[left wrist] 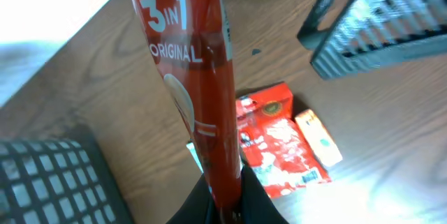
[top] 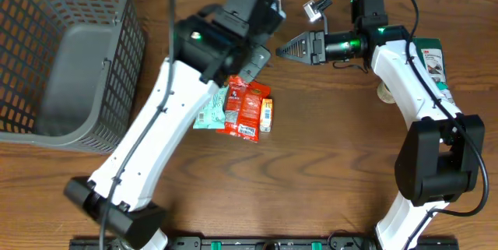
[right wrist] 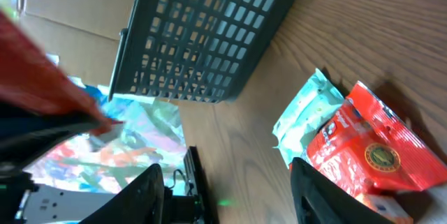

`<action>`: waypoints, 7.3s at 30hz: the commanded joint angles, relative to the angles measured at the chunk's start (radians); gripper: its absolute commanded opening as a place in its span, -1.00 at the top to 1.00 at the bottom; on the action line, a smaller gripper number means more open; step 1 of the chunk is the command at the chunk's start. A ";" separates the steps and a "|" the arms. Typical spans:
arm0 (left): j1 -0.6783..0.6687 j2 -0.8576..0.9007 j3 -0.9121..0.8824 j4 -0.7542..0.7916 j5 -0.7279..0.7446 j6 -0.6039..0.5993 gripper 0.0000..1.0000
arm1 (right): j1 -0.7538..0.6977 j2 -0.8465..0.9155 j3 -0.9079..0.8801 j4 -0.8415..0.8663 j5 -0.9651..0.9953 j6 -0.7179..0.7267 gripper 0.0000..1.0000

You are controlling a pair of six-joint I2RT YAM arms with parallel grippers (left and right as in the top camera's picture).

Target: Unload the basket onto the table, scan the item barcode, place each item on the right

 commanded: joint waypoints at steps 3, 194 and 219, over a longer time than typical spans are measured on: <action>-0.008 0.045 -0.015 0.000 -0.083 0.047 0.85 | -0.044 0.005 0.001 -0.050 -0.046 -0.052 0.00; 0.455 -0.058 0.039 -0.289 -0.008 -0.618 -0.63 | 0.424 -0.289 -0.351 -0.063 1.277 0.330 -0.24; 0.455 -0.058 0.039 -0.289 -0.008 -0.618 -0.64 | 0.648 -0.025 -0.345 0.070 1.746 0.409 0.41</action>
